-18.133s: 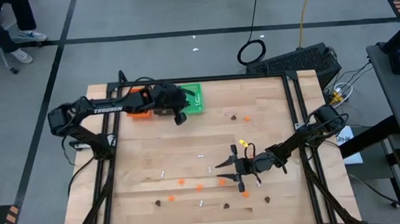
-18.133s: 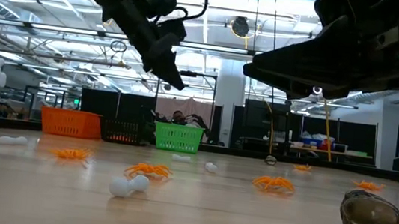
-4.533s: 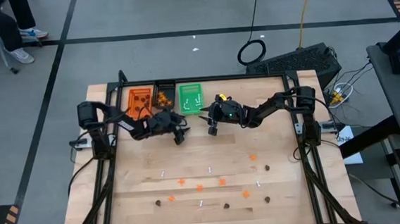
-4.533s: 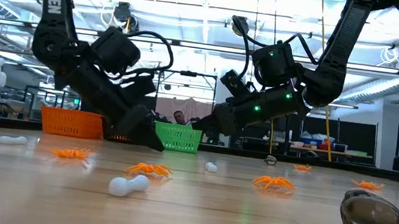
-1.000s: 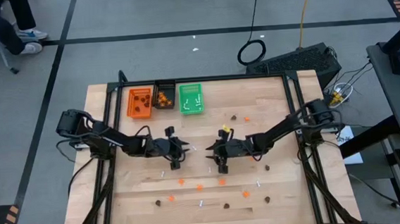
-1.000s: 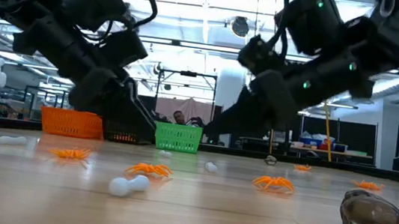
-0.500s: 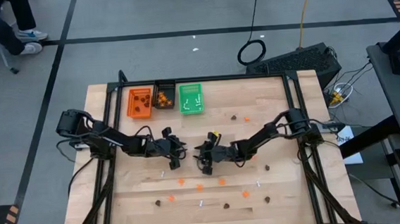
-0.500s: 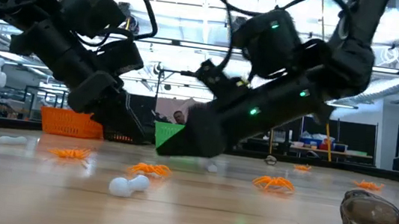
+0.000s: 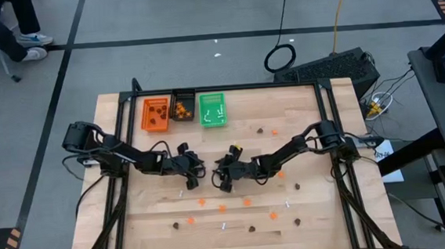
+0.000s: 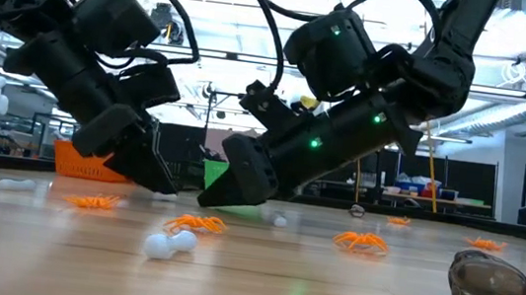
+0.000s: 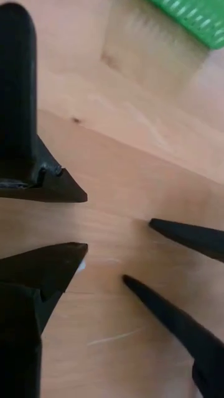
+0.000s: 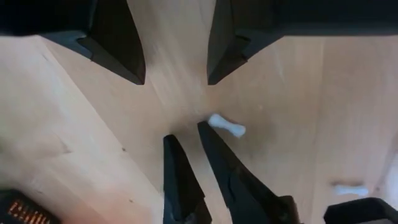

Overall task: Sort Halloween decoration
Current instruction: Put the white bone toy into the green bin

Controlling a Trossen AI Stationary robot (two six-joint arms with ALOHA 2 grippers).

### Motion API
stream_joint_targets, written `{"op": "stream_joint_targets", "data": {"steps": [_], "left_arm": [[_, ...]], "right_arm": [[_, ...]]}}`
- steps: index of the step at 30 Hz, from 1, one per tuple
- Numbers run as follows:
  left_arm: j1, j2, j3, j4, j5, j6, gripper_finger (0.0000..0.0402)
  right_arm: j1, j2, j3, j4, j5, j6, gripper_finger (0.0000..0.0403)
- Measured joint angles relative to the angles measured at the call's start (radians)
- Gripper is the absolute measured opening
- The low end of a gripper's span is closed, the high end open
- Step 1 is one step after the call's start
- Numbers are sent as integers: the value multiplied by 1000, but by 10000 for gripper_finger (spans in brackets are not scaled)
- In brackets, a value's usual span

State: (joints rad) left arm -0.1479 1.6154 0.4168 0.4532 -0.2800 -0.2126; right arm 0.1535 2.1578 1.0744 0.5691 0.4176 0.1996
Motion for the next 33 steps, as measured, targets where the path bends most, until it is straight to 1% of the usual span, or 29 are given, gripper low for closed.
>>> {"op": "stream_joint_targets", "data": {"steps": [4, 8, 11, 16, 19, 21, 24, 26, 29, 31, 33], "left_arm": [[-14, -1, 2, -34, 13, -39, 112], [-34, -1, 2, -26, -8, -44, 112], [-49, 0, 1, -6, 9, -73, 111], [-91, 0, 1, -16, 19, -123, 111], [-118, -8, 1, -19, 8, -134, 111], [-132, -20, 1, -25, -5, -150, 111], [-152, -50, 0, -32, -11, -168, 111], [-169, -73, 0, -76, -14, -177, 111], [-189, -110, 0, -138, -23, -216, 111], [-197, -117, 0, -175, -27, -228, 111], [-204, -111, 0, -176, -17, -227, 111]], "right_arm": [[-3, 2, -1, 38, -76, -25, 161], [-3, 2, -1, 67, -153, -60, 164], [-3, 2, -1, 71, -175, -71, 163], [-5, 2, -1, 81, -197, -144, 164], [-14, 2, -2, 113, -296, -194, 168], [-22, 2, -2, 134, -342, -200, 169], [-32, 2, -2, 138, -345, -203, 169], [-41, 2, -1, 138, -367, -215, 169], [-55, 2, -1, 147, -442, -237, 169], [-61, 2, -1, 162, -460, -253, 169], [-67, 2, 3, 169, -477, -275, 169]]}}
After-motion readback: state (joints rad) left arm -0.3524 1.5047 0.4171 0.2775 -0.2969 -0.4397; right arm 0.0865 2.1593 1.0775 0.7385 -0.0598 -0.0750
